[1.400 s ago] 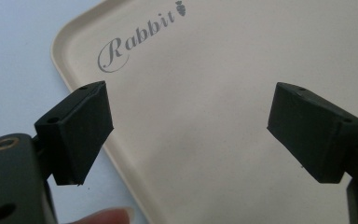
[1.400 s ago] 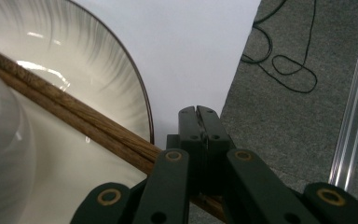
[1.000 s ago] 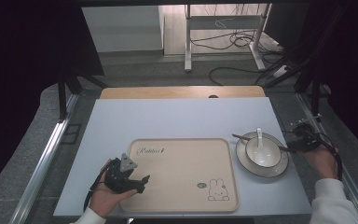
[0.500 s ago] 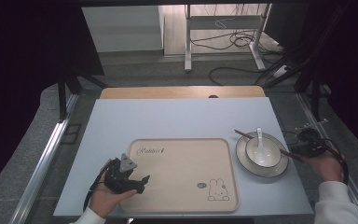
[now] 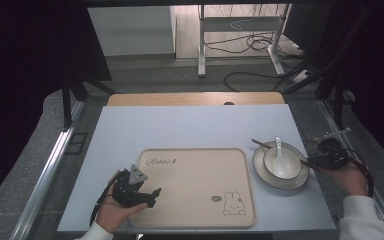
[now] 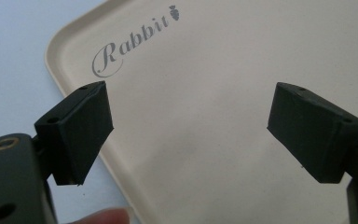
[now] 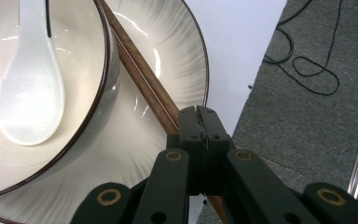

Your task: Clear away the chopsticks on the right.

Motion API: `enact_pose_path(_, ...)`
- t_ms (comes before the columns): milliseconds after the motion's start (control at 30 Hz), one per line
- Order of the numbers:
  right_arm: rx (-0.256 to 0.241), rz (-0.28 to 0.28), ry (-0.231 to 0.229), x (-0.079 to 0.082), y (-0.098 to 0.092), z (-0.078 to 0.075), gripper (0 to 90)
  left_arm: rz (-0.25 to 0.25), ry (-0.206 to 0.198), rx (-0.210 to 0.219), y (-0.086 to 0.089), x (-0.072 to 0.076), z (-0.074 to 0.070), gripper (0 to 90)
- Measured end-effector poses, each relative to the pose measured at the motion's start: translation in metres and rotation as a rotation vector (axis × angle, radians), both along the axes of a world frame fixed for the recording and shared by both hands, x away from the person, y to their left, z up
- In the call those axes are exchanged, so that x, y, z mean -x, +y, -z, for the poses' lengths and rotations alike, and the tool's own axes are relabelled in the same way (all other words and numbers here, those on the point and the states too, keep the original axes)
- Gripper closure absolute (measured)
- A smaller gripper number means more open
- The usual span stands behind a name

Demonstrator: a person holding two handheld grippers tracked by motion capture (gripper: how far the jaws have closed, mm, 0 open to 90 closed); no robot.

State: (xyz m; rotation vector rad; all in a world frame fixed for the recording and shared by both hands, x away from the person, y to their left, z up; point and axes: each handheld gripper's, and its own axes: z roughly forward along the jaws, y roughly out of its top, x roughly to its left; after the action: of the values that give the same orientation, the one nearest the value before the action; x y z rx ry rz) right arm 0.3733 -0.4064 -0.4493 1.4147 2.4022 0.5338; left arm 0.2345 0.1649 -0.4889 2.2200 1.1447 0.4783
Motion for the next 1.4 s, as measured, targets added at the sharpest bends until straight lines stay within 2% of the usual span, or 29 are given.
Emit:
enact_pose_path(567,-0.023,-0.004,0.028,0.000,-0.002,0.000,89.0,-0.003,-0.001,-0.003,0.001,0.000,0.001,13.7)
enact_pose_path(1133,-0.011,-0.016,0.047,0.000,-0.003,0.002,88.6,-0.001,-0.001,-0.006,0.001,0.000,0.001,13.7)
enact_pose_path(1200,-0.017,-0.023,0.032,0.001,-0.005,-0.002,86.4,0.002,-0.001,-0.009,0.001,0.000,0.001,13.8)
enact_pose_path(1233,-0.019,-0.032,0.002,0.004,-0.009,-0.011,77.8,0.002,-0.001,-0.010,0.001,0.000,0.001,13.7)
enact_pose_path(1267,-0.019,-0.032,0.002,0.004,-0.009,-0.011,77.8,0.002,-0.002,-0.011,0.001,0.001,0.001,13.7)
enact_pose_path(1333,0.021,-0.038,-0.032,0.005,-0.013,-0.018,62.9,0.002,-0.001,-0.012,0.001,0.001,0.001,13.7)
enact_pose_path(1400,0.060,-0.063,-0.031,0.006,-0.018,-0.020,58.0,0.001,-0.001,-0.013,0.001,0.000,0.002,13.7)
